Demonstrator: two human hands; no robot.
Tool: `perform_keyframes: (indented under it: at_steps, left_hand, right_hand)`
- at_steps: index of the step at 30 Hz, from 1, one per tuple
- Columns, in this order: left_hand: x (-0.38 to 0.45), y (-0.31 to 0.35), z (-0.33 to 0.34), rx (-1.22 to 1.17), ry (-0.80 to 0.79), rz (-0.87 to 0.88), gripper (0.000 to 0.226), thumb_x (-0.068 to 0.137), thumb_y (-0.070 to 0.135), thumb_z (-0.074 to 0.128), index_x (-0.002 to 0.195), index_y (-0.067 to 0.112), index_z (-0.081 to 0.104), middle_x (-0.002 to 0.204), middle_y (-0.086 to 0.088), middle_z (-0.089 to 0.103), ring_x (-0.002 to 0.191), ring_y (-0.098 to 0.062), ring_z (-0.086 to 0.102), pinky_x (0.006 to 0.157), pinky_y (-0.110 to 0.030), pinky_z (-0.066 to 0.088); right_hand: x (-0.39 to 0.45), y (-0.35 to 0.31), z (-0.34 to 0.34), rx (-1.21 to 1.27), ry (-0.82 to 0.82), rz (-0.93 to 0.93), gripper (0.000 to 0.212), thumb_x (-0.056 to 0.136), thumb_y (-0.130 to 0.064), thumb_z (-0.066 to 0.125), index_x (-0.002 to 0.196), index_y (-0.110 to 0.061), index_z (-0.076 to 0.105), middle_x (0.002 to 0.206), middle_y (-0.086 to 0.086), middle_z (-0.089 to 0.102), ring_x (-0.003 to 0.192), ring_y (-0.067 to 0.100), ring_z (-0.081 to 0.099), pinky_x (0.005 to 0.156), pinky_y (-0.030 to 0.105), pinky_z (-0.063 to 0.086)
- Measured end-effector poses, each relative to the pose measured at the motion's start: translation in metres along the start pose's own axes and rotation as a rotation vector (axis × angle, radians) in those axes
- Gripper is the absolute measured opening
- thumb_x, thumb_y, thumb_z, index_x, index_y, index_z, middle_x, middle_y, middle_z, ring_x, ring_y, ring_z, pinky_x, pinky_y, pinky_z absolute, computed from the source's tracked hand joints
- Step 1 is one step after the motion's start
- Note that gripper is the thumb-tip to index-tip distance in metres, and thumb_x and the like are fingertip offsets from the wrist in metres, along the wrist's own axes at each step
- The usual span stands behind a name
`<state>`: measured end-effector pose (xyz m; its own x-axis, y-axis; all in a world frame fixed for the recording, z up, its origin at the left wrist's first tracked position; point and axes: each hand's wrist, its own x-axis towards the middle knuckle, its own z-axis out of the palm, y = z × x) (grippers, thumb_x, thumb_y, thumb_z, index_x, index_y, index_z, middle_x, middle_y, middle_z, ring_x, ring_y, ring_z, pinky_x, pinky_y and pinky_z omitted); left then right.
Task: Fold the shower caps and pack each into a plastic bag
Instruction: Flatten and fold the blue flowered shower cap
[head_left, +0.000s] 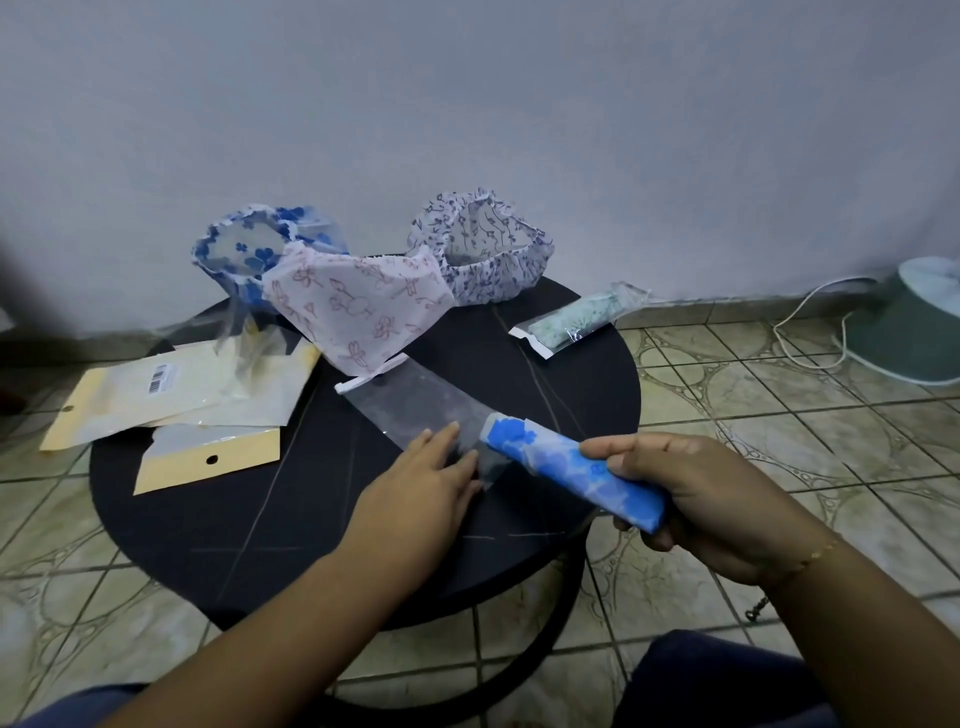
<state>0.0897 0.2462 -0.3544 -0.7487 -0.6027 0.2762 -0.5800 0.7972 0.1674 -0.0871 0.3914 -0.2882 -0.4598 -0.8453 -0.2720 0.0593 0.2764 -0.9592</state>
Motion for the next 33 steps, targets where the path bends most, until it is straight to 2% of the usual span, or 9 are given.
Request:
perform_keyframes:
  at_steps: [3, 6, 12, 16, 20, 23, 26, 30, 33]
  left_hand:
    - [0.001, 0.001, -0.004, -0.063, -0.083, -0.030, 0.037, 0.097, 0.037, 0.042, 0.131, 0.028, 0.054, 0.155, 0.001, 0.025, 0.142, -0.019, 0.024, 0.105, -0.033, 0.040]
    - [0.003, 0.003, -0.007, -0.021, -0.156, -0.030, 0.049, 0.100, 0.039, 0.033, 0.145, 0.020, 0.033, 0.158, 0.003, 0.011, 0.145, -0.014, 0.011, 0.110, -0.025, 0.026]
    - [0.002, 0.002, -0.008, -0.067, -0.105, 0.018, 0.059, 0.099, 0.039, 0.036, 0.150, 0.016, 0.017, 0.159, 0.007, 0.003, 0.145, -0.009, 0.007, 0.113, -0.021, 0.019]
    - [0.002, 0.002, -0.009, -0.088, -0.094, 0.053, 0.060, 0.099, 0.038, 0.038, 0.150, 0.018, 0.013, 0.158, 0.008, 0.000, 0.145, -0.007, 0.006, 0.113, -0.019, 0.016]
    - [0.002, 0.003, -0.009, -0.107, -0.080, 0.091, 0.061, 0.098, 0.038, 0.039, 0.150, 0.019, 0.013, 0.158, 0.010, -0.002, 0.144, -0.005, 0.004, 0.112, -0.016, 0.014]
    - [0.002, 0.004, -0.008, -0.112, -0.094, 0.099, 0.061, 0.098, 0.037, 0.040, 0.150, 0.019, 0.013, 0.158, 0.012, -0.003, 0.144, -0.004, 0.004, 0.111, -0.016, 0.015]
    - [0.003, 0.003, -0.006, -0.149, -0.047, 0.123, 0.061, 0.098, 0.034, 0.044, 0.149, 0.016, 0.017, 0.157, 0.010, 0.001, 0.144, -0.004, 0.007, 0.110, -0.013, 0.014]
    - [0.001, 0.000, -0.001, -0.137, 0.010, 0.150, 0.059, 0.086, 0.025, 0.063, 0.137, 0.003, 0.044, 0.150, -0.007, 0.033, 0.134, -0.019, 0.040, 0.100, -0.026, 0.038]
    - [0.002, 0.001, 0.000, -0.142, 0.003, 0.181, 0.060, 0.088, 0.024, 0.063, 0.141, 0.006, 0.039, 0.153, -0.004, 0.027, 0.138, -0.017, 0.033, 0.103, -0.024, 0.031]
  right_hand:
    - [-0.001, 0.000, 0.001, -0.029, 0.021, 0.005, 0.028, 0.089, -0.001, 0.049, 0.085, -0.011, 0.075, 0.066, 0.014, 0.059, 0.046, 0.019, 0.038, 0.034, 0.019, 0.029]
    - [-0.002, 0.000, 0.003, -0.046, 0.016, 0.007, 0.027, 0.089, -0.001, 0.049, 0.086, -0.010, 0.074, 0.064, 0.013, 0.059, 0.049, 0.022, 0.039, 0.032, 0.020, 0.029]
    - [-0.001, 0.000, 0.010, -0.063, 0.010, -0.006, 0.025, 0.089, -0.002, 0.050, 0.087, -0.009, 0.074, 0.063, 0.014, 0.060, 0.050, 0.025, 0.042, 0.031, 0.020, 0.030]
    - [0.002, 0.000, 0.020, -0.085, 0.010, -0.017, 0.023, 0.089, -0.003, 0.051, 0.089, -0.011, 0.073, 0.058, 0.006, 0.062, 0.039, 0.014, 0.045, 0.031, 0.020, 0.031]
    - [0.008, 0.002, 0.034, -0.099, 0.026, -0.017, 0.024, 0.090, -0.006, 0.051, 0.092, -0.015, 0.073, 0.066, 0.010, 0.064, 0.039, 0.014, 0.044, 0.035, 0.022, 0.033]
    - [0.014, 0.003, 0.042, -0.083, 0.049, -0.007, 0.029, 0.085, -0.010, 0.048, 0.088, -0.019, 0.075, 0.099, 0.026, 0.064, 0.054, 0.025, 0.042, 0.043, 0.027, 0.034]
    - [0.019, 0.001, 0.045, -0.092, 0.039, 0.008, 0.040, 0.083, -0.001, 0.040, 0.085, -0.024, 0.072, 0.109, 0.016, 0.064, 0.059, 0.024, 0.047, 0.044, 0.027, 0.036]
    - [0.024, 0.000, 0.046, -0.133, 0.046, 0.053, 0.045, 0.083, 0.007, 0.037, 0.097, -0.022, 0.069, 0.097, 0.008, 0.066, 0.056, 0.024, 0.051, 0.046, 0.029, 0.043]
    - [0.027, 0.000, 0.048, -0.174, 0.091, 0.039, 0.035, 0.087, 0.007, 0.042, 0.092, -0.019, 0.066, 0.081, 0.003, 0.062, 0.043, 0.018, 0.052, 0.046, 0.024, 0.046]
